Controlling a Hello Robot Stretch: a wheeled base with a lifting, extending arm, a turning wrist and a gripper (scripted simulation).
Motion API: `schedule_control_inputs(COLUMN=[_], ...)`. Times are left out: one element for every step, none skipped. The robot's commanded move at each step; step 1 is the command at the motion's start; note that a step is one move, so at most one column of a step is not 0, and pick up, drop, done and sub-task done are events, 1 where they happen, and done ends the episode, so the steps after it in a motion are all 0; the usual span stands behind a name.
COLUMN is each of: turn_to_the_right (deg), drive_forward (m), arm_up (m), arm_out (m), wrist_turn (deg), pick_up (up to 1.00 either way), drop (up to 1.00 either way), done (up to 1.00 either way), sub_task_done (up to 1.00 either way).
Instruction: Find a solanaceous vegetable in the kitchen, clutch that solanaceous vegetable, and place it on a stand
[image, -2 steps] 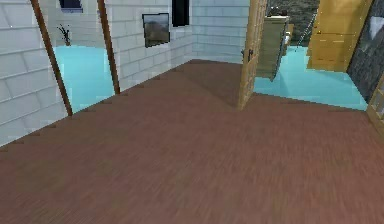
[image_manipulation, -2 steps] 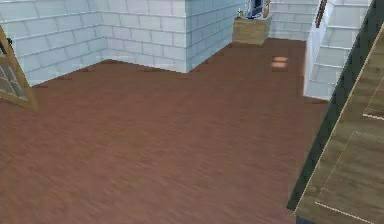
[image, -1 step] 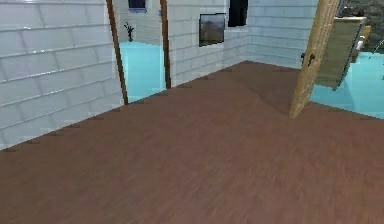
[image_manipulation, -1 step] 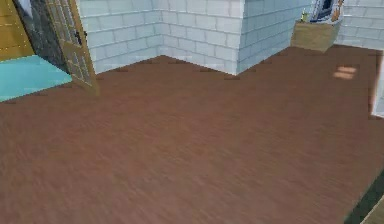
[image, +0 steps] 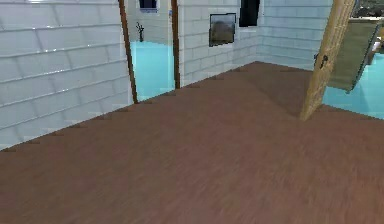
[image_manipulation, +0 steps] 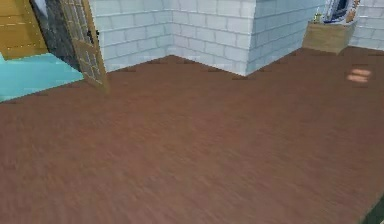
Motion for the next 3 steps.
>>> schedule_control_inputs(turn_to_the_right=[33.0, 0.0, 3.0], drive_forward=[0.00, 1.00, 0.00], arm_up=[0.00, 0.00, 0.00], arm_out=[0.00, 0.00, 0.00], wrist_turn=[0.0, 0.0, 0.0], pick_up=[0.00, 0.00, 0.00], drop=[0.00, 0.00, 0.00], done=[0.00, 0.00, 0.00], sub_task_done=[0.00, 0.00, 0.00])
